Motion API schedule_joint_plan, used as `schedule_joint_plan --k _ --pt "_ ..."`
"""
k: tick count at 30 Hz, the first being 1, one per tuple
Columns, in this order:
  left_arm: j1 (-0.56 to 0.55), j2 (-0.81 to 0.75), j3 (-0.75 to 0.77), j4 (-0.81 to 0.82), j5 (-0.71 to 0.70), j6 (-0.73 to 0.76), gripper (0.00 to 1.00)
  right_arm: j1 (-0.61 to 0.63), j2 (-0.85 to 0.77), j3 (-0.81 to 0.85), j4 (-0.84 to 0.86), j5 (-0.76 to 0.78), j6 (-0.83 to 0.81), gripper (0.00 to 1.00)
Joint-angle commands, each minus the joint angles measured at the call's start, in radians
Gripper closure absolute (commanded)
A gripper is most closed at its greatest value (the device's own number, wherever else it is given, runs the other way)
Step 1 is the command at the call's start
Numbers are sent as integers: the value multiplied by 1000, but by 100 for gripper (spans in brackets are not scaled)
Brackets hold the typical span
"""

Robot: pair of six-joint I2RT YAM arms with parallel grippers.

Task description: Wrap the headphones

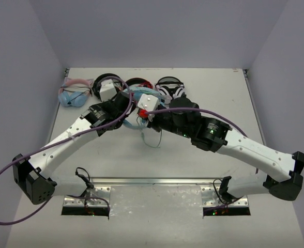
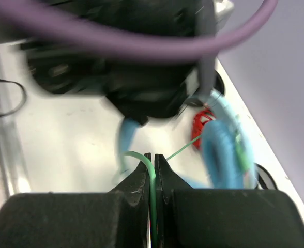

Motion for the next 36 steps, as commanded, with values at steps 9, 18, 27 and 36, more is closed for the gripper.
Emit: schedule_joint_plan --k 9,18,27,36 --pt "155 80 226 115 66 -208 100 101 -112 -101 126 -87 151 99" --pt "153 97 124 147 5 -161 100 107 -83 27 31 -60 101 99" --pt "-57 -27 -206 352 -108 -44 100 29 78 294 -181 27 -87 99" --pt "-242 -153 -436 558 -125 34 100 -151 43 206 -152 16 -148 99"
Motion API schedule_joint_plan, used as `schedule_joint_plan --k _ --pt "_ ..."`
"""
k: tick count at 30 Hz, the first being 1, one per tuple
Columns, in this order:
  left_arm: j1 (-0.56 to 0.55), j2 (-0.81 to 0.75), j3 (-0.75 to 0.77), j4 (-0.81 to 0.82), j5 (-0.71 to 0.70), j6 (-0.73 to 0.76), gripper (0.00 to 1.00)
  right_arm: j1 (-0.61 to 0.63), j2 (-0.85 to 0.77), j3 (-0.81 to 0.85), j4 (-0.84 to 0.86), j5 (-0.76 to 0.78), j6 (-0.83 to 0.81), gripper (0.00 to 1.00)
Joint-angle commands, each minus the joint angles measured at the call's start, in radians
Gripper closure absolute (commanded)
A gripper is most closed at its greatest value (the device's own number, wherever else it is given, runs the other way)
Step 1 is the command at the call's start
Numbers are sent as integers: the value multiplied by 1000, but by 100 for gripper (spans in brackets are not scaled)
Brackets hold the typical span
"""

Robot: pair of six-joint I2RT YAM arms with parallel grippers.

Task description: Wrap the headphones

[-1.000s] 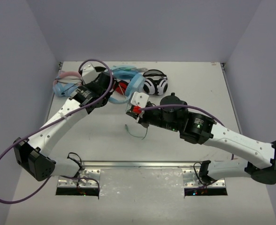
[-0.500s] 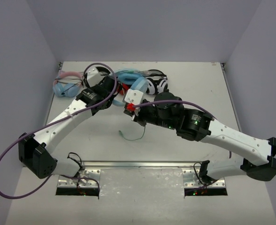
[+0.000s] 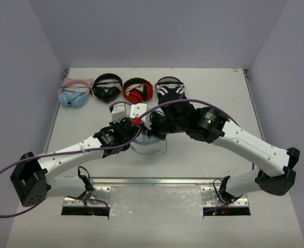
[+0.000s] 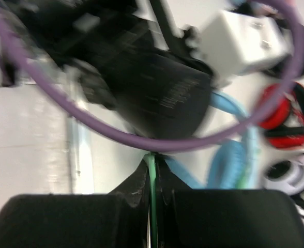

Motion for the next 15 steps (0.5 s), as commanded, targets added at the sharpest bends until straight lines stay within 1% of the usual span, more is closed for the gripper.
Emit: schedule_joint_plan --k 1,5,7,9,10,12,13,15 --pt "-105 -109 -63 190 -31 57 100 -134 -45 -12 283 276 -114 99" --pt "-105 -190 -126 294 20 123 100 -174 -57 -84 314 267 -89 99" --pt "-104 -212 -139 317 23 123 100 -206 -74 -127 346 256 -56 99" --pt "-102 -217 -133 307 26 125 99 -235 -94 -158 372 235 -34 99" --pt "-102 -217 -131 328 41 172 100 -243 -103 -175 390 218 -16 99" --pt "-104 -215 -142 366 76 218 100 -261 -96 -158 381 212 -9 99" --pt "-104 -212 -142 388 90 250 100 -264 -83 -122 352 210 -14 99" --pt "-104 -189 -122 379 119 272 100 -266 -50 -81 323 210 -25 99"
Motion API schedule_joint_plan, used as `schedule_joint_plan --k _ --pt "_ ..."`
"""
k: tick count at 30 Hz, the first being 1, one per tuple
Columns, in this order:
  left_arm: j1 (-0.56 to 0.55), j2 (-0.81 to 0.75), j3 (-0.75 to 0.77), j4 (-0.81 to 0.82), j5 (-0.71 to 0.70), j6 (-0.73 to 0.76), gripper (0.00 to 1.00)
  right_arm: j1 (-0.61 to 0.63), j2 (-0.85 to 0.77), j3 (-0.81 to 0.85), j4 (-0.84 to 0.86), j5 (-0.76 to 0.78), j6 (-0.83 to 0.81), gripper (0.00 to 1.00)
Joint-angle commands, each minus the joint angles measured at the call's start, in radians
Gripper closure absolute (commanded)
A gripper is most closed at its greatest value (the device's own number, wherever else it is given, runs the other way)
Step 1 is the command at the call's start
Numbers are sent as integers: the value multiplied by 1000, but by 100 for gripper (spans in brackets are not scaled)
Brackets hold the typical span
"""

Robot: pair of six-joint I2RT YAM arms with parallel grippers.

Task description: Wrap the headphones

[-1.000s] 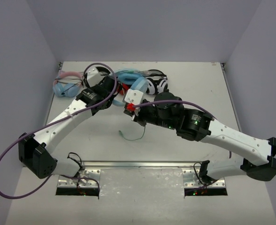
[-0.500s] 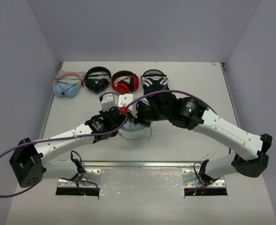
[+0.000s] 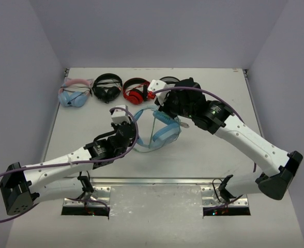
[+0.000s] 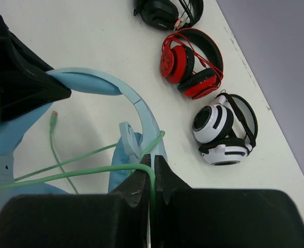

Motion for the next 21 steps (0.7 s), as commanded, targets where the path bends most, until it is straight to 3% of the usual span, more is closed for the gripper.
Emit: schedule_joint_plan --k 1,7,14,21 --pt "-4 27 26 90 92 117 100 -24 6 112 108 39 -2 99" --pt "-13 58 78 90 202 199 100 -75 81 175 60 31 -27 99" --pt "-21 -25 71 115 285 286 99 -144 153 223 -6 6 -47 99" --pt "-24 -86 117 34 138 254 100 -204 117 151 39 -6 2 99"
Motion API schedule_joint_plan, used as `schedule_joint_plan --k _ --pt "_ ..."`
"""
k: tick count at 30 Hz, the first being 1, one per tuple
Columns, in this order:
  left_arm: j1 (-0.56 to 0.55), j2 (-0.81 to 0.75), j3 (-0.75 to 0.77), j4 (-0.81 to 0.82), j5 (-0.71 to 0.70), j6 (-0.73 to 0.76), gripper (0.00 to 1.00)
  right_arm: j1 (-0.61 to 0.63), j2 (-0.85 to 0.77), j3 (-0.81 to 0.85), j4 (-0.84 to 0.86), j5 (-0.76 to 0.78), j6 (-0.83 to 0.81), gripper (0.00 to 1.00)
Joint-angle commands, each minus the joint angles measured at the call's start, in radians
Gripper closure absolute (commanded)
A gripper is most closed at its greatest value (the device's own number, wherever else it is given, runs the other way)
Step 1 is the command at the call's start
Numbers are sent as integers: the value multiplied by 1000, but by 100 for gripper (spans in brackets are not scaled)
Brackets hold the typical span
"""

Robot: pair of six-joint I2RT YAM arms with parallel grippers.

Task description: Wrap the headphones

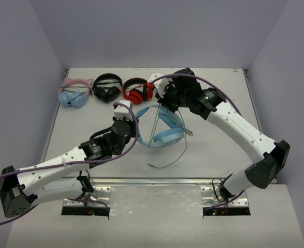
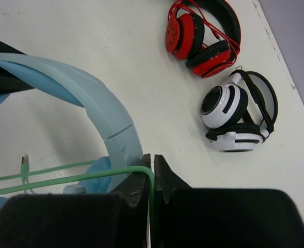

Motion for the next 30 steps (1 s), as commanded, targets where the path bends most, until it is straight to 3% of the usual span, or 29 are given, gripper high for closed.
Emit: schedule_joint_plan --k 1,6,13,18,24,30 --pt "-25 -65 68 -28 0 17 100 -100 -50 9 170 87 37 99" --pt "-25 -97 118 -23 24 86 100 -190 -93 -7 175 -8 100 94" --pt "-25 -87 258 -73 163 119 100 -315 -81 -7 170 -270 220 86" --pt "-25 -97 345 -108 177 136 100 -349 -64 -43 208 -489 277 85" --pt "-25 -88 413 -109 162 131 100 -350 -118 -253 437 -563 415 83" --pt "-25 -74 480 -135 92 114 100 -352 -122 -392 635 -646 534 88"
